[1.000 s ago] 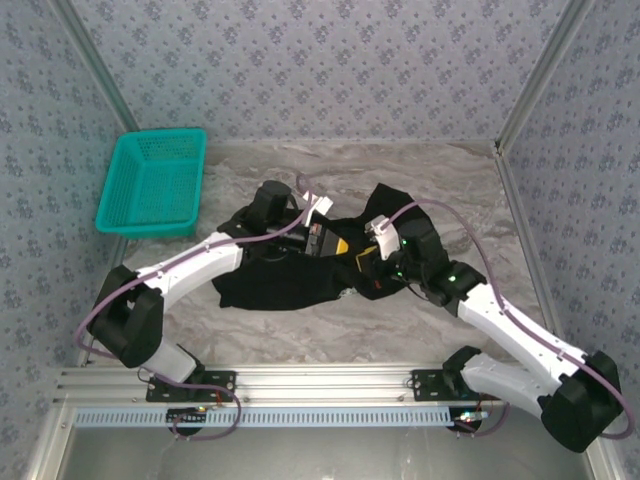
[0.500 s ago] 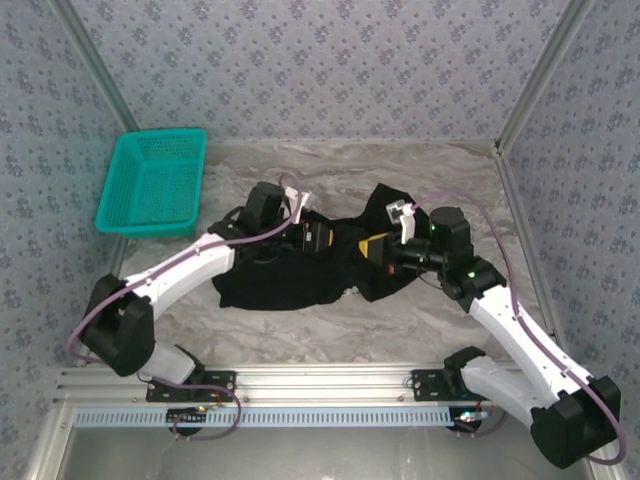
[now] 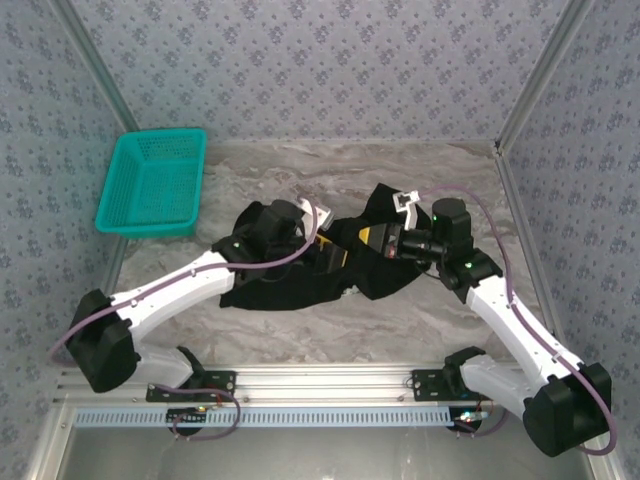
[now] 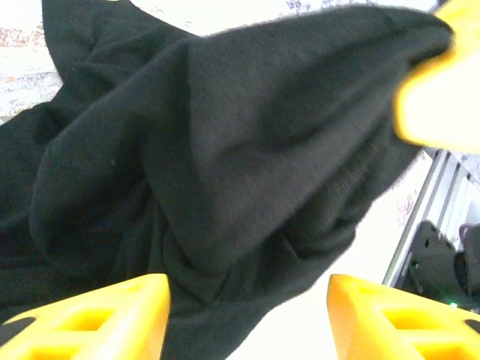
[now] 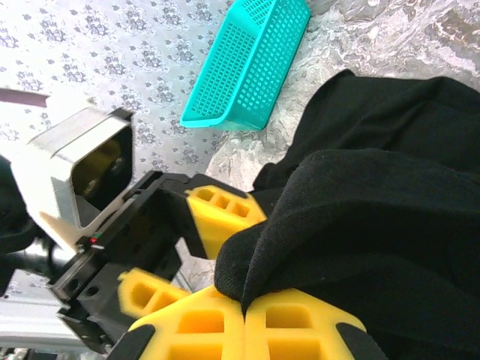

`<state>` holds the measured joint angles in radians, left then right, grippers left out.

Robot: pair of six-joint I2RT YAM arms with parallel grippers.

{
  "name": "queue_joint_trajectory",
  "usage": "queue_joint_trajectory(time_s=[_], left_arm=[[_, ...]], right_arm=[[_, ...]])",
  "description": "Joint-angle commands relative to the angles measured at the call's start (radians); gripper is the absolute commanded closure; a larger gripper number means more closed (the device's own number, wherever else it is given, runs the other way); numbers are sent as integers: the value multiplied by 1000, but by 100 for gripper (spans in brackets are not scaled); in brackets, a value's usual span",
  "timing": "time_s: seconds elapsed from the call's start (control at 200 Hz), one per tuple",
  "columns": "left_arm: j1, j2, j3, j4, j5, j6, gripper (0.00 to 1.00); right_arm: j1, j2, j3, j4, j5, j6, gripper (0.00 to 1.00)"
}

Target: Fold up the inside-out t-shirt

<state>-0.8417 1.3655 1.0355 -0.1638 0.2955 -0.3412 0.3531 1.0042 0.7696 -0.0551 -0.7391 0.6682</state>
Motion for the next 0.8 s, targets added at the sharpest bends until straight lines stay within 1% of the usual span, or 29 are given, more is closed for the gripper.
queue_joint_trajectory(time_s=[0.0,0.11,0.19,0.295,0.35,0.49,0.65,0.794], left_arm=[[-29,17,67,-1,21,75,57],[-33,45,99,-7,94,82,71],[-34,61,125,-42,113,88,75],[-33,58,132,-93,90,97,74],[-34,52,127,-107,97,100,73],[-33,79,138,-94,126,103,70],[-31,136,188,-86,148,118,70],[-12,172,225,-91,136,110,70]], right_arm=[[-16,2,38,22,-43,69,100],[-24,5,37,11,-42,70,100],[-31,4,33,12,-39,73,100],[-47,3,34,5,-33,80,100],[-56,6,36,4,-35,83,100],[-60,12,33,25,-49,100,100],[-59,-2,24,24,-43,105,100],[-60,-3,20,29,-42,101,100]])
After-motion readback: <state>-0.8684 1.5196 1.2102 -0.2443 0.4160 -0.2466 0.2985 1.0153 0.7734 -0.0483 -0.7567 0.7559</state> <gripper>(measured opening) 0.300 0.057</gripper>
